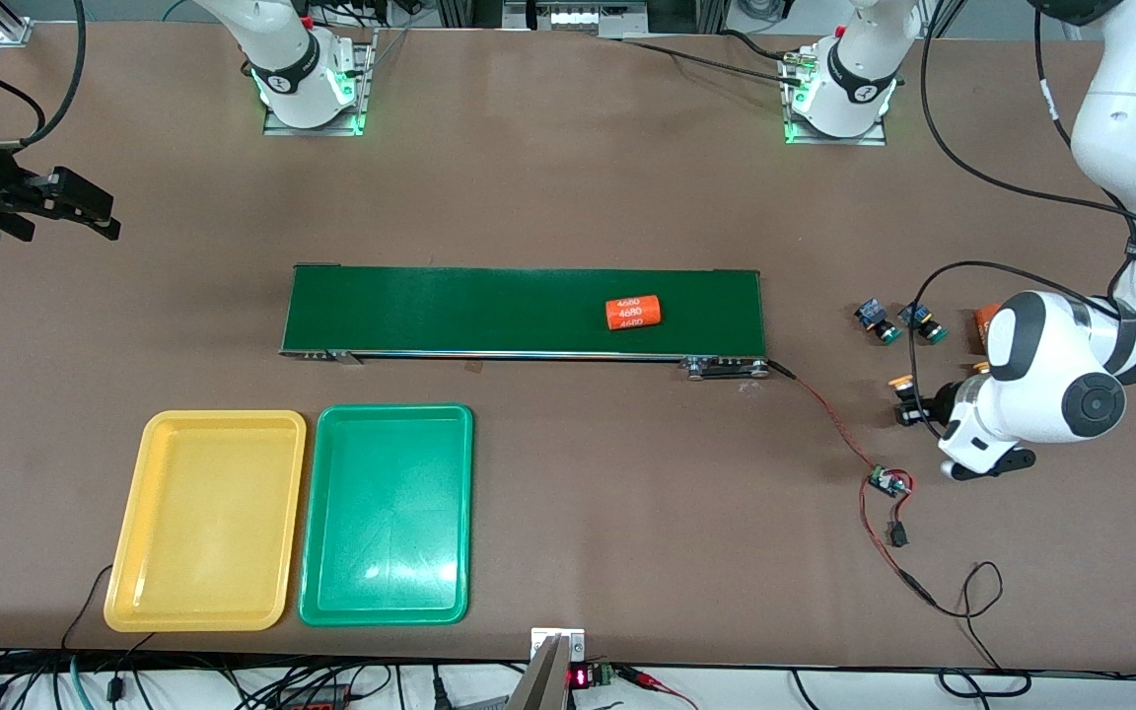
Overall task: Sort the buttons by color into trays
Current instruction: 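Place the yellow button on the conveyor belt with the left gripper, then grasp another yellow button with the left gripper while the right gripper approaches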
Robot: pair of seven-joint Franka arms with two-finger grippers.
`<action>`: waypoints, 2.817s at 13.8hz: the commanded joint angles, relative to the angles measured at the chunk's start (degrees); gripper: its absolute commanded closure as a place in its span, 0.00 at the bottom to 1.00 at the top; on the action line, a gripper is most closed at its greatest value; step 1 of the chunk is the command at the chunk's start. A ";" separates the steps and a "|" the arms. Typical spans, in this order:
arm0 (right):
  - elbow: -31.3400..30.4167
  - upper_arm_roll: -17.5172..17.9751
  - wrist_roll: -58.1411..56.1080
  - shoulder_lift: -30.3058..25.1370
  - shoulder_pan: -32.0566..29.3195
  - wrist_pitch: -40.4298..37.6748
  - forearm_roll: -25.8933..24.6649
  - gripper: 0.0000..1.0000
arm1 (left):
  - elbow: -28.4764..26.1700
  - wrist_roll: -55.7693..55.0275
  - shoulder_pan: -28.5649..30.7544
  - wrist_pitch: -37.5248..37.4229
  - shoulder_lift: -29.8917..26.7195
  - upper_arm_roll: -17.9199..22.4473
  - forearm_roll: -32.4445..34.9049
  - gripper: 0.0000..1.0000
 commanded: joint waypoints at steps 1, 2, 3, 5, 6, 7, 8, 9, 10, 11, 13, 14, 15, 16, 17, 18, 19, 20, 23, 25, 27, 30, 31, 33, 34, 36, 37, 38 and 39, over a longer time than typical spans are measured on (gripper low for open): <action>1.22 0.03 0.08 0.52 -0.39 -0.40 -0.21 0.00 | -1.11 -0.58 2.17 -6.21 -3.79 -7.94 1.26 0.85; 1.22 0.03 0.17 0.52 -0.47 -0.31 -0.21 0.00 | -1.28 -0.67 3.40 -7.62 -3.97 -11.46 1.26 0.85; 1.22 0.03 0.17 0.52 -0.48 -0.31 -0.21 0.00 | -1.89 -0.76 4.28 -8.24 -3.97 -15.58 1.26 0.85; 1.22 0.03 0.17 0.52 -0.48 -0.40 -0.29 0.00 | -3.12 -1.98 4.20 -8.34 -3.88 -20.17 1.26 0.85; 1.22 0.03 0.17 0.69 -0.48 -0.40 -0.21 0.00 | -3.65 -3.03 4.03 -7.99 -3.79 -21.41 1.26 0.85; 1.22 0.03 0.17 0.87 -0.56 -0.40 -0.21 0.00 | -4.70 -5.30 3.68 -7.64 -3.71 -23.25 1.26 0.85; 1.22 0.03 0.17 0.87 -0.56 -0.31 -0.21 0.00 | -5.67 -7.68 3.15 -7.37 -3.53 -24.31 1.34 0.85; 1.22 0.03 0.17 0.87 -0.65 -0.31 -0.21 0.00 | -7.68 -9.96 2.62 -5.54 -3.88 -25.11 1.34 0.85; 1.22 0.03 0.17 0.87 -0.65 -0.40 -0.21 0.00 | -10.22 -11.99 2.79 -3.35 -4.23 -26.33 1.34 0.85; 1.22 0.03 0.17 0.87 -0.65 -0.31 -0.21 0.00 | -12.86 -14.01 2.97 -0.37 -4.23 -27.48 1.52 0.85; 1.22 0.03 0.17 0.96 -0.65 -0.23 -0.21 0.00 | -18.40 -17.44 2.88 8.23 -4.58 -27.49 2.05 0.85; 1.22 0.03 0.17 1.05 -0.65 -0.22 -0.21 0.00 | -19.90 -17.72 2.79 10.53 -4.58 -27.49 2.22 0.85; 1.22 0.03 0.17 1.13 -0.74 -0.31 -0.21 0.00 | -20.70 -17.72 2.53 12.04 -4.50 -27.49 2.31 0.85; 1.22 0.03 0.17 1.31 -0.74 -0.31 -0.21 0.00 | -20.79 -17.81 1.92 12.92 -4.50 -27.49 2.40 0.82; 1.22 0.03 0.17 1.40 -0.65 -0.31 -0.21 0.00 | -20.71 -17.81 1.74 12.84 -4.50 -27.40 2.57 0.68; 1.22 0.03 0.08 1.40 -0.65 -0.40 -0.21 0.00 | -20.71 -17.81 2.00 12.67 -4.50 -27.49 2.57 0.31; 1.22 0.03 0.08 1.40 -0.74 -0.40 -0.21 0.00 | -20.45 -17.72 2.18 12.23 -4.67 -27.49 2.66 0.00; 1.22 0.03 0.08 1.57 -0.65 -0.40 -0.21 0.00 | -20.10 -18.24 2.27 11.53 -4.93 -27.66 2.58 0.00; 1.22 0.11 0.26 1.92 -0.65 -0.14 -0.21 0.00 | -14.49 -18.95 2.44 0.59 -8.97 -27.93 2.57 0.00; 1.22 0.11 -0.26 3.41 -0.56 -0.14 -0.12 0.00 | -7.04 -18.25 2.88 -9.61 -9.51 -27.40 2.66 0.00; 1.22 0.46 -0.45 5.78 0.14 -0.40 -0.03 0.00 | -1.74 -18.25 4.81 -14.13 -8.98 -25.31 2.66 0.00; 1.13 0.64 0.43 8.42 0.40 0.21 1.10 0.00 | 1.78 -16.59 5.52 -14.14 -6.79 -13.81 2.84 0.00; 1.22 0.73 0.87 9.47 0.66 0.82 2.94 0.00 | 2.66 -13.53 5.43 -13.88 -6.17 -11.08 3.01 0.00; 1.22 0.82 7.08 12.46 1.71 3.54 5.84 0.00 | 3.02 -6.07 5.52 -13.44 -4.33 -6.76 9.31 0.00; 1.22 0.82 9.81 14.12 2.85 4.95 6.55 0.00 | 2.94 -4.03 5.69 -12.83 -3.62 -6.14 13.43 0.00; 1.22 0.82 10.98 16.07 3.57 7.94 5.95 0.00 | 2.23 -0.61 7.35 -10.81 -2.31 -5.60 16.54 0.00; 1.22 0.73 10.89 16.51 3.57 9.17 5.77 0.00 | 2.23 3.86 9.19 -9.23 -0.82 -5.60 17.51 0.00; 1.22 0.73 10.80 16.60 3.74 9.96 5.25 0.00 | 2.06 8.77 11.65 -6.17 0.15 -5.60 17.69 0.00; 1.39 0.73 10.80 16.78 4.44 10.32 3.15 0.00 | 1.88 13.52 13.76 -3.44 1.03 -5.60 17.69 0.00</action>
